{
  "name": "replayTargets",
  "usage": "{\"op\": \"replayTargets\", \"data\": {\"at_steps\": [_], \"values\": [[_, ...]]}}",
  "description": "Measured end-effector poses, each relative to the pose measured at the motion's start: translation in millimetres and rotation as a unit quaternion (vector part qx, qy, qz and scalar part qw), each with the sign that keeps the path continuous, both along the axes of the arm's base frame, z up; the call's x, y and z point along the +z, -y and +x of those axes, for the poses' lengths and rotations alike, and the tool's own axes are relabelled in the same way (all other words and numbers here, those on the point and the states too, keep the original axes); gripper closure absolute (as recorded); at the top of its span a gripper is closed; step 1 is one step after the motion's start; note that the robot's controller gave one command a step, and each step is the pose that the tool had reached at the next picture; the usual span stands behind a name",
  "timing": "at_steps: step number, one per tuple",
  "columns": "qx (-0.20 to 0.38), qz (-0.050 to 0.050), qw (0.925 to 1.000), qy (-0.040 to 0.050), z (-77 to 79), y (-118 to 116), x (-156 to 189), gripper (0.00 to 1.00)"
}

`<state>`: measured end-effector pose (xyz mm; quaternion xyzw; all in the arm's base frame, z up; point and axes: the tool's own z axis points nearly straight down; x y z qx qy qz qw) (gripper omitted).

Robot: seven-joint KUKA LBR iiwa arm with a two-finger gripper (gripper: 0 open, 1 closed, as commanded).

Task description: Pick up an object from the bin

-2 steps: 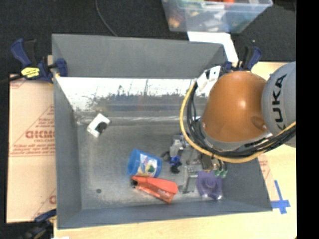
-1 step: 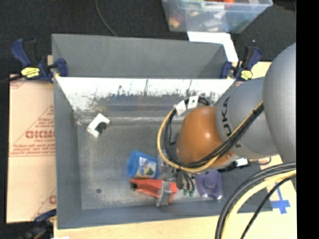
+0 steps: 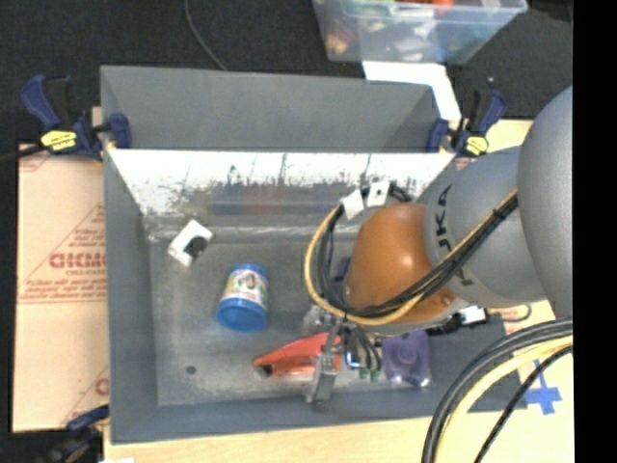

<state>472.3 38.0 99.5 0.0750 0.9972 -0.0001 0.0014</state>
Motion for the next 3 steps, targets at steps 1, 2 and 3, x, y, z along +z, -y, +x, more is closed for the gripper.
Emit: {"op": "replayTargets", "data": {"at_steps": [1, 2, 3], "values": [[-0.036, 0.0, 0.999, 0.0262, 8.9, -44.8, 0.4, 0.0], [-0.044, 0.0, 0.999, 0.0094, 6.0, -43.3, -28.4, 0.0], [-0.079, 0.001, 0.9967, 0.0215, 4.8, -17.4, -28.5, 1.0]]}}
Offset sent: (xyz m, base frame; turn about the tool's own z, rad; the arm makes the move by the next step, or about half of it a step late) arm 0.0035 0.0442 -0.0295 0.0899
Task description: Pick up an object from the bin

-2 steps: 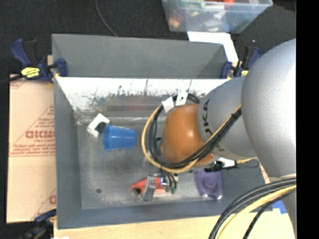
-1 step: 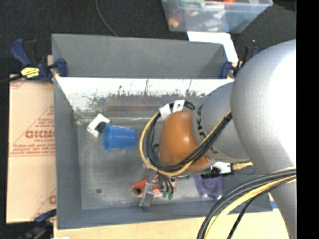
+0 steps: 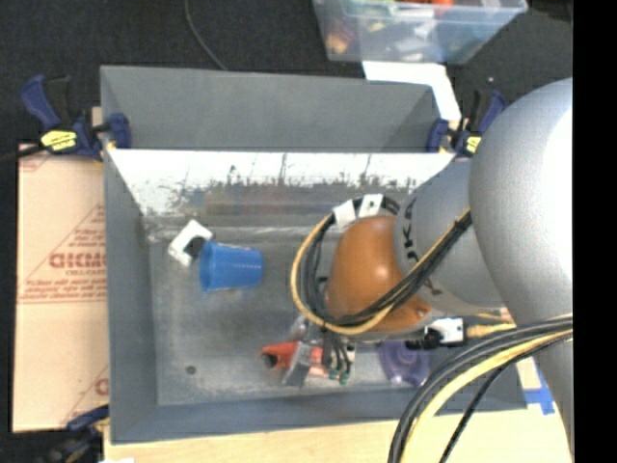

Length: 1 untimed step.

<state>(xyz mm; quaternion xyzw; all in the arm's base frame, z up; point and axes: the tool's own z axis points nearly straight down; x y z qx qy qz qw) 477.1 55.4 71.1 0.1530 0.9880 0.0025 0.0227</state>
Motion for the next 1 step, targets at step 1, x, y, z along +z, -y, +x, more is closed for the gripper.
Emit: {"op": "replayTargets", "data": {"at_steps": [1], "values": [[0.0, 0.0, 1.0, 0.0001, -0.1, 0.0, 0.4, 1.0]]}}
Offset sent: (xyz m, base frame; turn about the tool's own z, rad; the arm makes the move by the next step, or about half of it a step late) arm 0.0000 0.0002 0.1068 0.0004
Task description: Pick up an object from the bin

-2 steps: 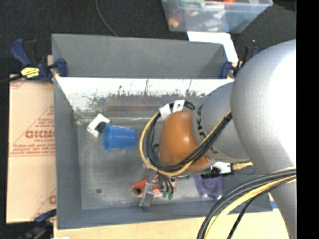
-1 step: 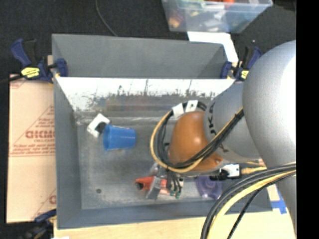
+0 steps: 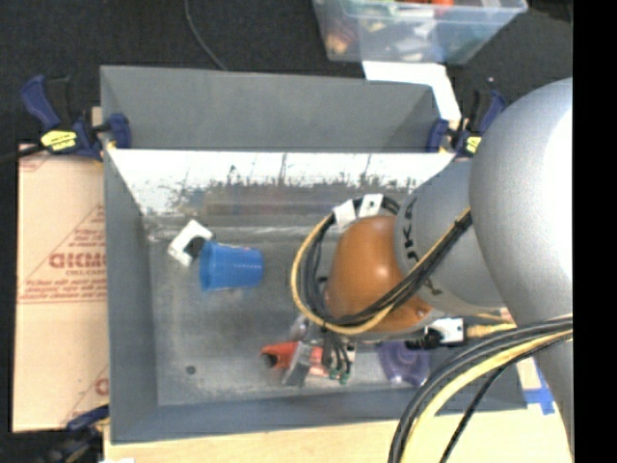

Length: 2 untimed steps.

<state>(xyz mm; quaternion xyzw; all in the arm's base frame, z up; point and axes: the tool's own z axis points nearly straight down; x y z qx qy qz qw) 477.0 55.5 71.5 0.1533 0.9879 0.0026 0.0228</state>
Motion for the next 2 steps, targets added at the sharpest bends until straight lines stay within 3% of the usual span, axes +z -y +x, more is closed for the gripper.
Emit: {"op": "replayTargets", "data": {"at_steps": [2], "values": [[0.003, -0.001, 1.0, -0.0051, -2.6, 1.1, 79.1, 1.0]]}}
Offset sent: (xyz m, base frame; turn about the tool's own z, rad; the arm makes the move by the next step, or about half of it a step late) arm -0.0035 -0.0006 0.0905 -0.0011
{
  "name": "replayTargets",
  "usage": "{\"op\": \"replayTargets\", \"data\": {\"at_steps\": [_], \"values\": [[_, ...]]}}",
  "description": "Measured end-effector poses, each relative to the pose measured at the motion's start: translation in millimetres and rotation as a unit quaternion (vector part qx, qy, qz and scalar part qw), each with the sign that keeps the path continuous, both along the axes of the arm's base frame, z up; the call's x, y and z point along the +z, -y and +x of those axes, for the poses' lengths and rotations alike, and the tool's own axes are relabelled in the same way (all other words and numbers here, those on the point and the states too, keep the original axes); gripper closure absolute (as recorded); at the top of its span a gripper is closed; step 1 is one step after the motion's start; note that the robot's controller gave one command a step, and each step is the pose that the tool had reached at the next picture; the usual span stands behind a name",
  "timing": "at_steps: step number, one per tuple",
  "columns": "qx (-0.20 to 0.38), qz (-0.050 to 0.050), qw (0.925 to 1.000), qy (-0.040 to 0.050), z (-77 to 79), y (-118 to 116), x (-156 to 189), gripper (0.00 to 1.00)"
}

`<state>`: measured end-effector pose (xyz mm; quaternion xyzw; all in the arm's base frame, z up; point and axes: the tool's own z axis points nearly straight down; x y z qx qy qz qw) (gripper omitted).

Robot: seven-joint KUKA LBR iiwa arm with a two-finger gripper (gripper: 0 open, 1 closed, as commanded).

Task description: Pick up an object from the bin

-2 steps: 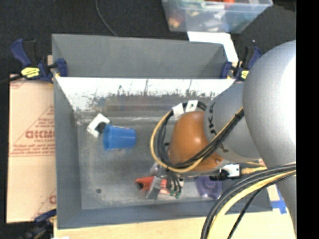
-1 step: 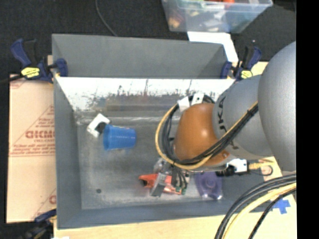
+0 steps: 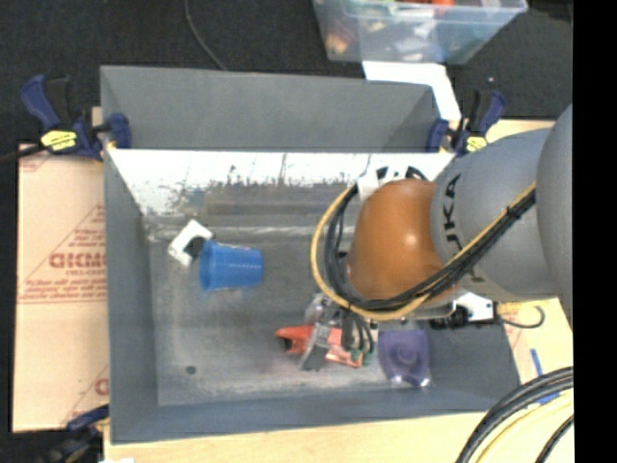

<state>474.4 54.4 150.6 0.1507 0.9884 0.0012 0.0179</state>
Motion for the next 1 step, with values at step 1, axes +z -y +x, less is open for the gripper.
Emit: {"op": "replayTargets", "data": {"at_steps": [1], "values": [[0.001, 0.0, 1.0, 0.0034, 1.6, 0.2, 15.5, 1.0]]}}
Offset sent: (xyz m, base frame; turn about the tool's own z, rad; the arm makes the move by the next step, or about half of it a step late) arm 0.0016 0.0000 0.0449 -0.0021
